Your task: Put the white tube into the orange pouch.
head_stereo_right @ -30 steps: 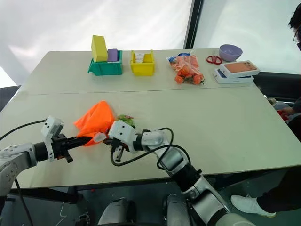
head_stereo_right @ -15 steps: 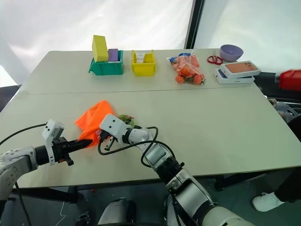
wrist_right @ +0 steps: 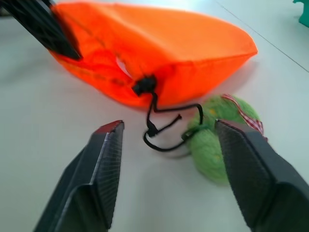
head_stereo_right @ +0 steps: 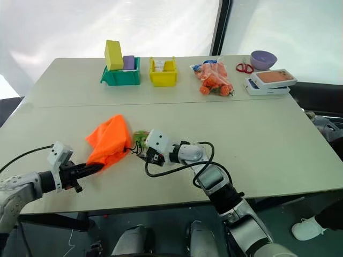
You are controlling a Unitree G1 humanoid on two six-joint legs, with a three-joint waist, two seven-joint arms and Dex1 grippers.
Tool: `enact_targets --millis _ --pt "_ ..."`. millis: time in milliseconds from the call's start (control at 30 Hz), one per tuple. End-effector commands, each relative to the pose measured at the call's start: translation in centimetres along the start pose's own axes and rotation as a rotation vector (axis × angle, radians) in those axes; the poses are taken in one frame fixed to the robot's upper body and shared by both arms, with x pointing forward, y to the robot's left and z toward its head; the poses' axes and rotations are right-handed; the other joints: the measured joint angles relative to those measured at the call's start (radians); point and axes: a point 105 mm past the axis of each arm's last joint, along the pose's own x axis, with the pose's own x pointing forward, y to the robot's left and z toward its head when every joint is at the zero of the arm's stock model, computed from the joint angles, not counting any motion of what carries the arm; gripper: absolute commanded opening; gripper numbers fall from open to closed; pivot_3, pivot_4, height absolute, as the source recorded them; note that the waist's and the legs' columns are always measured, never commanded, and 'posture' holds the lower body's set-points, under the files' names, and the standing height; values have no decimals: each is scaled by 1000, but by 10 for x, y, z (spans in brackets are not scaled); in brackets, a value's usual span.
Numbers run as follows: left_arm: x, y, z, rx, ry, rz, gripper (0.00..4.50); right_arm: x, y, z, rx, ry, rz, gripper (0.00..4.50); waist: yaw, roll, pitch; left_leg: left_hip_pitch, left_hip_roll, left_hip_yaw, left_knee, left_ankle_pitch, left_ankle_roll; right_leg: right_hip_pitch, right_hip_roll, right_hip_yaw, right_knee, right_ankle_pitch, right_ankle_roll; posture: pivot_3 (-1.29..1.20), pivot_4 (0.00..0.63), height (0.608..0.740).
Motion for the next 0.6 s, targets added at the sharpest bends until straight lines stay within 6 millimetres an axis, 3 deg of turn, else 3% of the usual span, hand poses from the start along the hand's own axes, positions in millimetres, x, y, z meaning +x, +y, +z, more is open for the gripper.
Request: enact_targets --millis 33,67,367,467,600 --pt "-2 6 15 49 -64 42 2294 5 -10 9 -67 -24 -37 2880 0 0 0 0 0 0 0 0 0 0 0 0 0 0 0 0 150 740" --pt "-2 8 18 49 -81 51 2803 7 -12 8 -83 -18 -44 2880 0 0 0 0 0 0 0 0 0 1 0 0 0 0 0 0 150 740" --pt "-12 1 33 43 -166 38 2803 19 -19 -5 -191 16 -65 2880 -2 0 0 -1 0 1 0 0 0 3 1 0 1 0 1 0 150 740" --pt "-14 2 37 41 -180 46 2873 18 -22 -6 -179 3 -83 2124 -1 0 0 0 0 1 0 0 0 3 1 0 1 0 1 0 150 740" --pt "-15 2 44 38 -209 49 2873 11 -25 -8 -186 1 -107 77 -1 0 0 0 0 0 0 0 0 4 1 0 1 0 0 0 150 740"
